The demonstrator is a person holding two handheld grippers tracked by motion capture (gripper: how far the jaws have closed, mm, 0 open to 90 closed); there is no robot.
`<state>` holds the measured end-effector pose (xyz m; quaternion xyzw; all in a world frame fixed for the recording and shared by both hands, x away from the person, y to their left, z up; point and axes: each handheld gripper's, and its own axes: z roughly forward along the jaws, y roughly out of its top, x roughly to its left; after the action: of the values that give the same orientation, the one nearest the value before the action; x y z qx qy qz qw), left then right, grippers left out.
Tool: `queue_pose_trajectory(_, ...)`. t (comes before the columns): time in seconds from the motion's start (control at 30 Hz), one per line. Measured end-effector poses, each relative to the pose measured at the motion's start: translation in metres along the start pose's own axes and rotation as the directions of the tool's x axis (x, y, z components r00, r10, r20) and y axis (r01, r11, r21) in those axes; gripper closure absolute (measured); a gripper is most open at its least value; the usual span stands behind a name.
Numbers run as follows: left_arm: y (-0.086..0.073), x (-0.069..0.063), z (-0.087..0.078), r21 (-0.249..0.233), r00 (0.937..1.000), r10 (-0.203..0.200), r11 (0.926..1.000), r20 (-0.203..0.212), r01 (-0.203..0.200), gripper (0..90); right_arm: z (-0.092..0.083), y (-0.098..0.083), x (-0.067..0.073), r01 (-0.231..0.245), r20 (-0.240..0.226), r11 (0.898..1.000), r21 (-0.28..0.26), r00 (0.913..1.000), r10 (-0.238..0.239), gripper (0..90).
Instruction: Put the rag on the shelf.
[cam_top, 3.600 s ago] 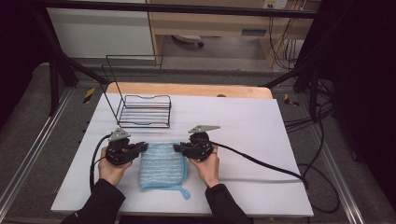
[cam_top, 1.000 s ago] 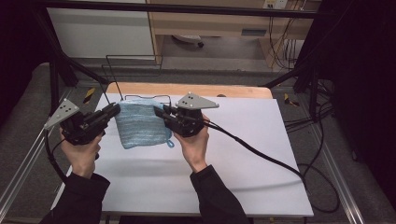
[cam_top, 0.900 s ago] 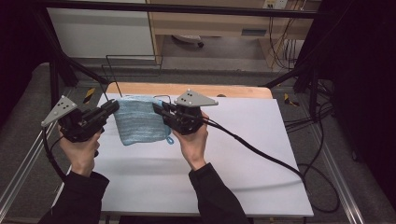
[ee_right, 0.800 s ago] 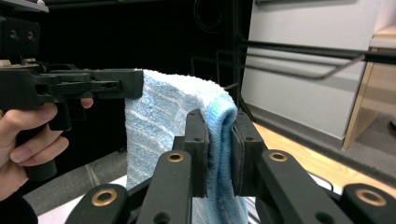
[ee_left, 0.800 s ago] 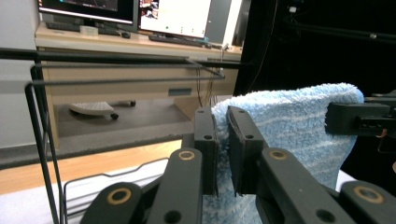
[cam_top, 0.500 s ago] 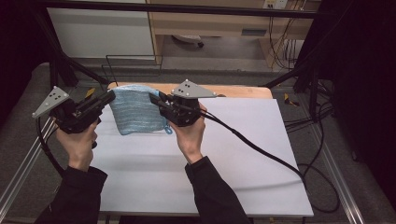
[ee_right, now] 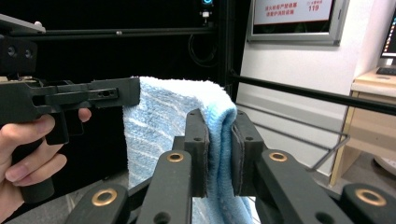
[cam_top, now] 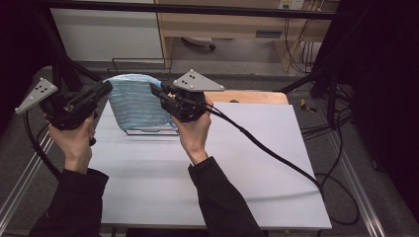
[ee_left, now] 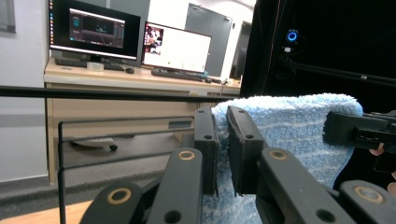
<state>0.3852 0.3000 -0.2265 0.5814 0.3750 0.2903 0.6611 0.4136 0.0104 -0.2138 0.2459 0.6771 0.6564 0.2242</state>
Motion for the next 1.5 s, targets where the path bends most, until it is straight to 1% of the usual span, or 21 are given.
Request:
queue_pose_trajectory(0.1, 0.006, 0.002, 0.001, -0.013, 1.0000, -0.006, 0.9999, -0.002, 0.006, 82.1, 0.001, 0.004, 0.001, 0.002, -0.002, 1.000, -0.010, 1.0000, -0.003, 79.9)
queue_pose_trajectory(0.13, 0.008, 0.003, 0.001, -0.017, 1.0000, -0.007, 0.9998, -0.001, 0.007, 82.1, 0.003, 0.008, 0.002, 0.008, 0.000, 1.000, -0.021, 1.0000, -0.008, 79.9)
queue_pose_trajectory(0.27, 0.016, 0.004, 0.003, -0.032, 1.0000, -0.004, 0.9995, -0.006, 0.004, 82.1, 0.005, 0.015, 0.003, 0.014, 0.004, 1.000, -0.028, 0.9999, -0.014, 79.9)
queue_pose_trajectory(0.33, 0.020, 0.005, 0.003, -0.041, 1.0000, -0.006, 0.9991, -0.006, 0.006, 82.1, 0.008, 0.022, 0.003, 0.031, 0.013, 0.999, -0.035, 0.9994, -0.031, 80.0)
queue_pose_trajectory(0.47, 0.026, 0.008, 0.003, -0.062, 0.9999, -0.012, 0.9980, -0.007, 0.011, 82.2, 0.011, 0.028, 0.004, 0.034, 0.016, 0.998, -0.044, 0.9993, -0.033, 80.0)
queue_pose_trajectory(0.5, 0.027, 0.009, 0.003, -0.068, 0.9999, -0.014, 0.9976, -0.007, 0.014, 82.2, 0.013, 0.031, 0.005, 0.046, 0.020, 0.998, -0.049, 0.9988, -0.045, 80.0)
queue_pose_trajectory(0.6, 0.030, 0.012, 0.004, -0.091, 0.9997, -0.026, 0.9955, -0.001, 0.026, 82.2, 0.015, 0.034, 0.006, 0.056, 0.022, 0.997, -0.054, 0.9983, -0.054, 80.0)
queue_pose_trajectory(0.73, 0.032, 0.014, 0.005, -0.112, 0.9995, -0.031, 0.9932, 0.000, 0.031, 82.2, 0.018, 0.038, 0.006, 0.061, 0.028, 0.996, -0.071, 0.9979, -0.059, 80.1)
queue_pose_trajectory(0.87, 0.036, 0.017, 0.008, -0.135, 0.9993, -0.038, 0.9902, 0.003, 0.038, 82.2, 0.023, 0.043, 0.005, 0.056, 0.034, 0.994, -0.093, 0.9980, -0.053, 80.0)
queue_pose_trajectory(1.0, 0.041, 0.019, 0.009, -0.142, 0.9995, -0.032, 0.9894, -0.004, 0.031, 82.1, 0.027, 0.046, 0.004, 0.056, 0.038, 0.992, -0.110, 0.9979, -0.052, 80.0)
queue_pose_trajectory(1.07, 0.043, 0.021, 0.010, -0.145, 0.9995, -0.031, 0.9889, -0.005, 0.030, 82.2, 0.029, 0.048, 0.003, 0.064, 0.040, 0.991, -0.118, 0.9974, -0.060, 80.0)
queue_pose_trajectory(1.2, 0.048, 0.025, 0.014, -0.145, 0.9987, -0.052, 0.9881, 0.005, 0.052, 82.2, 0.033, 0.053, 0.002, 0.074, 0.046, 0.990, -0.124, 0.9966, -0.069, 80.0)
queue_pose_trajectory(1.27, 0.051, 0.026, 0.015, -0.147, 0.9989, -0.047, 0.9880, -0.001, 0.046, 82.2, 0.035, 0.056, 0.002, 0.074, 0.049, 0.989, -0.124, 0.9965, -0.068, 80.0)
queue_pose_trajectory(1.5, 0.058, 0.031, 0.019, -0.165, 0.9986, -0.053, 0.9850, -0.005, 0.052, 82.2, 0.042, 0.065, 0.001, 0.089, 0.054, 0.987, -0.132, 0.9951, -0.082, 80.0)
